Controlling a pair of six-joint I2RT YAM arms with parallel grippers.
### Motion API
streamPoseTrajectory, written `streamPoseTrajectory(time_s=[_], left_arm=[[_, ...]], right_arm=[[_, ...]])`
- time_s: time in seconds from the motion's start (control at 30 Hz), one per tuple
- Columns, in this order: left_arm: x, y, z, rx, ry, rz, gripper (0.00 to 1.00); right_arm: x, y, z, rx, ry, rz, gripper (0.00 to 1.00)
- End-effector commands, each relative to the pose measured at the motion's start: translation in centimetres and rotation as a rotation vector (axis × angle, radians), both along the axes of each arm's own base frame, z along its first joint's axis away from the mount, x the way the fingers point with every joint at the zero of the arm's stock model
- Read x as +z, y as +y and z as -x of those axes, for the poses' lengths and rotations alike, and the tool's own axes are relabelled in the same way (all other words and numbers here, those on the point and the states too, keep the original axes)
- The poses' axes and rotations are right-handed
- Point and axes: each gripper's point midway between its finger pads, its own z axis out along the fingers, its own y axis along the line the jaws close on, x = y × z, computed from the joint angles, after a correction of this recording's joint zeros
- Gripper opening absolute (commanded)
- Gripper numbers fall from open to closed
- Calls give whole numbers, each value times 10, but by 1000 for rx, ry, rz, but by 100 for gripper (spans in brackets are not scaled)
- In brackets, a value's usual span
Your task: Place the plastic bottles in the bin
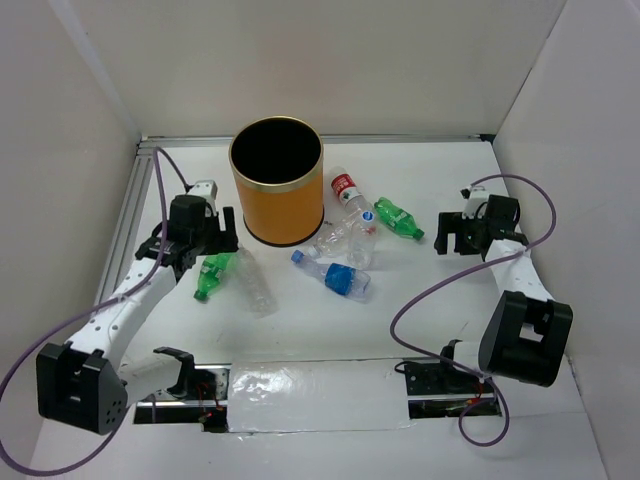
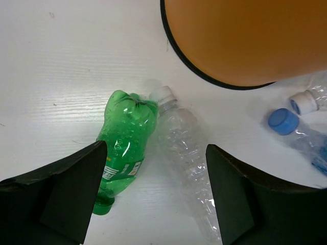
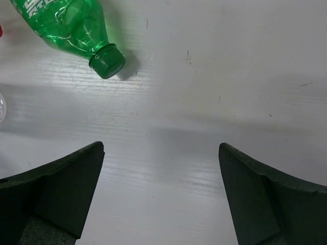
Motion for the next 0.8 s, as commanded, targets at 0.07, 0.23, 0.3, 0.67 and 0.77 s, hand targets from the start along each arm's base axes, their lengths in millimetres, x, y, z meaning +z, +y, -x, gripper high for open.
streamPoseTrajectory(time_s=[0.07,0.23,0.3,0.67,0.77], left_arm=[[-11,4,-20,-6,23,-73,90],[-50,17,-25,48,128,-154,90],[-64,20,-21,60,169,-167,89],[-124,26,-5,65,346,-218,57],[-126,25,-2,57,370,-217,47]], right_arm=[[25,1,-10,50,-54,11,100],[21,7,-12,93,-39,-53,100],[22,9,-12,108,-43,-55,100],[65,43,-6,342,-265,-78,100],[72,54,-6,414,-305,-112,100]])
